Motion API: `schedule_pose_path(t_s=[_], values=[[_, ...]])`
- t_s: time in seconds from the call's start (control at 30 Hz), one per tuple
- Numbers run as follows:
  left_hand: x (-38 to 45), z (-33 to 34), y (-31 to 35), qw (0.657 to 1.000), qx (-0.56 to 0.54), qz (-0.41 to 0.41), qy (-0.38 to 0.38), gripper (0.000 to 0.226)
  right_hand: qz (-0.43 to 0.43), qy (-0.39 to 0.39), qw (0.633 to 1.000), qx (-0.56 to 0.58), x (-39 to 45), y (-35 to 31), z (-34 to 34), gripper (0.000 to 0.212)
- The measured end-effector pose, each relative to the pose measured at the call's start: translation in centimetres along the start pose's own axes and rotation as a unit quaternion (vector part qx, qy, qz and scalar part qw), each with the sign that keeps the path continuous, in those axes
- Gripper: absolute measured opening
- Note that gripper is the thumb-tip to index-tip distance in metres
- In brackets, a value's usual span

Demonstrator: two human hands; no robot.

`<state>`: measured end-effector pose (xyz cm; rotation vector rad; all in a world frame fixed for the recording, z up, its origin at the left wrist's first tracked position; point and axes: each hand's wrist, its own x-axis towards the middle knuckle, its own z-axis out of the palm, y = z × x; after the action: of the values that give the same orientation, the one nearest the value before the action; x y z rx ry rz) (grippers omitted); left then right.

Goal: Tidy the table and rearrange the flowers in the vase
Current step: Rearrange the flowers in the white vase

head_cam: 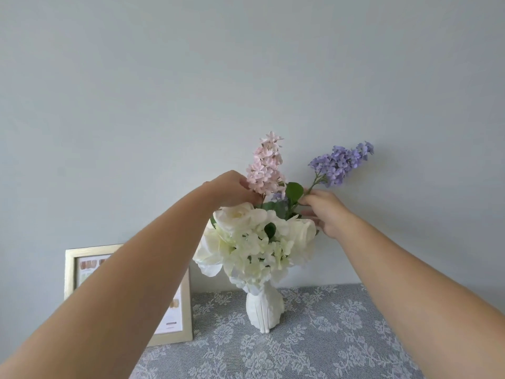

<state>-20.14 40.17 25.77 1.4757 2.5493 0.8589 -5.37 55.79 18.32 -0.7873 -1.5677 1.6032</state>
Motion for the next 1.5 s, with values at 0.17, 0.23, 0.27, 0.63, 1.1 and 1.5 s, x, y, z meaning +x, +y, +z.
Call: schedule_pose_path(t_s=[0.17, 0.23, 0.27, 0.63, 1.1, 1.5], values=[[0.4, 0.0, -0.8, 0.995, -0.077, 0.040, -0.050, 0.035, -0.100, 0.003, 0.995, 0.005, -0.4, -0.7, 0.3, 0.012], [0.6, 0.3, -1.1, 0.992, -0.108, 0.063, -0.035, 0.040, -0.167, 0.001, 0.985, -0.037, -1.1, -1.6, 0.5, 0.014], [0.7, 0.4, -1.2, 0.991, -0.115, 0.067, -0.015, 0.039, -0.198, 0.003, 0.978, -0.060, -1.6, -2.1, 0.7, 0.016], [0.4, -0.3, -2.4, 0.980, -0.160, 0.027, 0.117, 0.024, -0.383, 0.084, 0.906, -0.158, -4.8, -8.1, 1.4, 0.012], [-0.9, 0.1, -3.6, 0.978, -0.168, 0.024, 0.125, 0.009, -0.348, 0.024, 0.894, -0.280, -4.8, -5.3, 4.4, 0.012], [-1.5, 0.6, -3.3, 0.979, -0.190, 0.035, 0.061, 0.033, -0.262, -0.057, 0.883, -0.386, -2.7, -1.8, 5.0, 0.004]])
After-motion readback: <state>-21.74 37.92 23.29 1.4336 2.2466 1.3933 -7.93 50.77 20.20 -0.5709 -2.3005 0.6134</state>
